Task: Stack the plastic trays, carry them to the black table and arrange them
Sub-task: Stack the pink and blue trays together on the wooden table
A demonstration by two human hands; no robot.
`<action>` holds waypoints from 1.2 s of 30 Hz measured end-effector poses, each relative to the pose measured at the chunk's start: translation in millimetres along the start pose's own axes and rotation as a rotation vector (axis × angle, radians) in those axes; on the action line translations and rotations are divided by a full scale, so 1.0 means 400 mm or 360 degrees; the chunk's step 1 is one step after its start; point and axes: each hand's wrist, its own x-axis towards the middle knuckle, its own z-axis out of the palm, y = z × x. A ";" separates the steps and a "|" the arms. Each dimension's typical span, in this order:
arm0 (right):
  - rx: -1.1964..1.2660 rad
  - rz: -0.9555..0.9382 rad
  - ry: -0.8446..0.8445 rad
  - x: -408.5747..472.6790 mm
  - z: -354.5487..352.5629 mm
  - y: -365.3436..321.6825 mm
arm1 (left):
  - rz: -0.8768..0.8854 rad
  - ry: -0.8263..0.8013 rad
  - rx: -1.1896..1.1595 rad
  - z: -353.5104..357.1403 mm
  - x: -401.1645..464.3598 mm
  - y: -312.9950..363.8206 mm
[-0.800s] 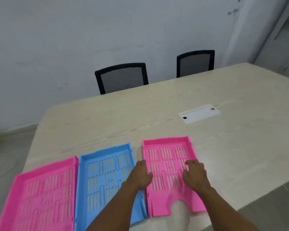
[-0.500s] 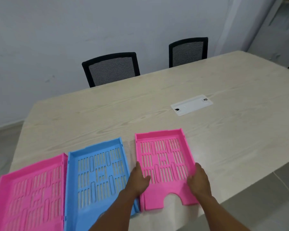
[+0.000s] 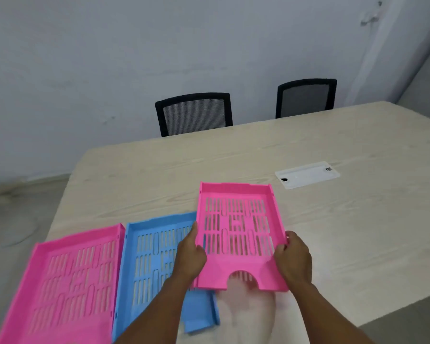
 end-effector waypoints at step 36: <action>0.0126 -0.0262 -0.0439 -0.286 0.279 -0.190 | -0.0320 0.0591 -0.0111 -0.303 -0.225 -0.287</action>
